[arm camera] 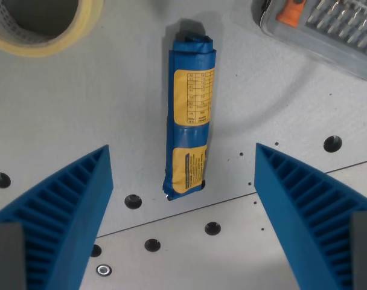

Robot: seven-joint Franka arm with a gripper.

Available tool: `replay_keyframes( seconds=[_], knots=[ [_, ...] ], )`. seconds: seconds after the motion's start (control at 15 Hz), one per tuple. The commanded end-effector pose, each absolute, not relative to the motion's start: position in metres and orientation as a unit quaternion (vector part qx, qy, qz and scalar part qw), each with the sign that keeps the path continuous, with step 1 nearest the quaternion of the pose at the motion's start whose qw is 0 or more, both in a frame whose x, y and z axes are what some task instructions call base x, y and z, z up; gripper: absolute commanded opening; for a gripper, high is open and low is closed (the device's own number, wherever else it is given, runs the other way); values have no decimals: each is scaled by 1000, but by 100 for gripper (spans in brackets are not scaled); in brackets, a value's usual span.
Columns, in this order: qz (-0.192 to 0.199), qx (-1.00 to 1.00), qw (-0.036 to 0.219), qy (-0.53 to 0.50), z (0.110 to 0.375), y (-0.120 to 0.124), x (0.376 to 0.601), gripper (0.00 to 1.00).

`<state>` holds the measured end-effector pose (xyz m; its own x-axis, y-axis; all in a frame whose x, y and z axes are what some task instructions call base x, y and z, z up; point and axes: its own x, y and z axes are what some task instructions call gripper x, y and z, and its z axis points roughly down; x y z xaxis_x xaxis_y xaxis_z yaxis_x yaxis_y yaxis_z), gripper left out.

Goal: Move above the blue bag

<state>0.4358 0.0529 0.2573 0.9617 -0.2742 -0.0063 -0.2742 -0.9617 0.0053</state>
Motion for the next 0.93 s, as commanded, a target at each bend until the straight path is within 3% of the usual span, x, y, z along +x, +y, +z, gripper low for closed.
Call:
replay_keyframes(
  seconds=[0.07, 0.93],
  knots=[
    [-2, 990, 2, -138, 259, 53, 436, 100],
    [4, 989, 0, -151, 251, 53, 434, 100]
  ],
)
